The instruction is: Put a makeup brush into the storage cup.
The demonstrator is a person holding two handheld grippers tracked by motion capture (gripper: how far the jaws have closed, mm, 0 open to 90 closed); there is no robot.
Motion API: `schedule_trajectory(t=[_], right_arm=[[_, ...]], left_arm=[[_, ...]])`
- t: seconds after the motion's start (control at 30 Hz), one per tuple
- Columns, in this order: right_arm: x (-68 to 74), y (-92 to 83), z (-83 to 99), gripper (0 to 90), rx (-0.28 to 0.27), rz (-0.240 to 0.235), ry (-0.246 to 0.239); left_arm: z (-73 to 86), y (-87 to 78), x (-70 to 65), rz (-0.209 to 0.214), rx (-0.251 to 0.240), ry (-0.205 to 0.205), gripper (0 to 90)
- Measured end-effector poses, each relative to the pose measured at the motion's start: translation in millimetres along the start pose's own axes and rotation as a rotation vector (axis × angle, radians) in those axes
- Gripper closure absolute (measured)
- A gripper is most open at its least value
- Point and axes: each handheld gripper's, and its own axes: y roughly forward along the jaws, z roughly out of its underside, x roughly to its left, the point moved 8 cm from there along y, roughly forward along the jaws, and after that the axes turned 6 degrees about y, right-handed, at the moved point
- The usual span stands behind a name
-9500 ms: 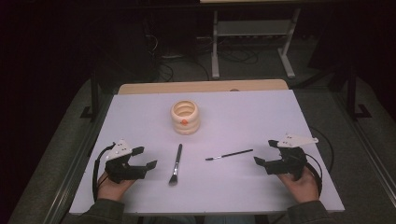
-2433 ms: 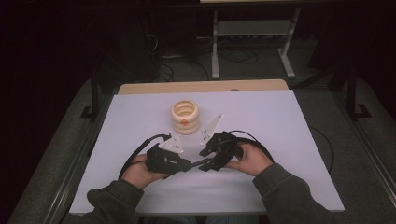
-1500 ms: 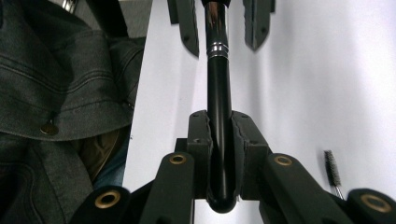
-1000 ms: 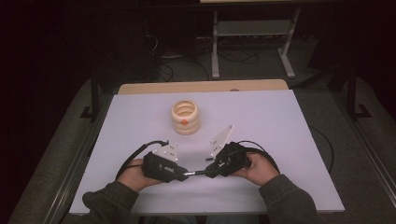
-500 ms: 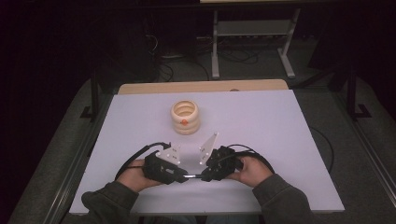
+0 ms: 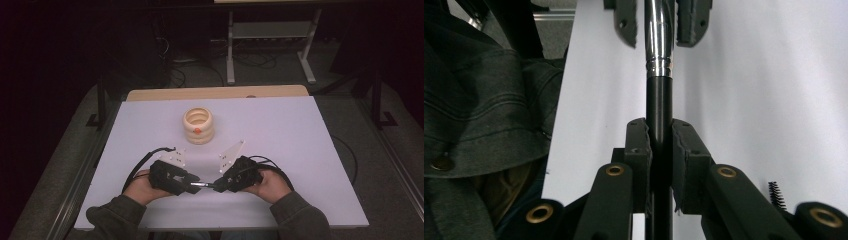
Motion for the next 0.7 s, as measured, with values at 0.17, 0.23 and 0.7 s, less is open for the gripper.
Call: schedule_trajectory(t=[0.17,0.23,0.7], right_arm=[[-1.2,2.3,-1.6,78.0,-0.012,0.017,-0.014],[-1.3,2.9,-2.1,77.8,-0.008,0.021,-0.017],[0.4,4.4,-10.0,67.4,0.065,0.099,-0.045]], left_arm=[[1.2,-2.8,-0.1,0.016,0.0,-0.004,75.2],[1.7,-2.7,-0.3,0.015,0.012,0.004,75.7],[-3.8,-2.8,-1.0,-0.026,0.07,0.016,76.2]])
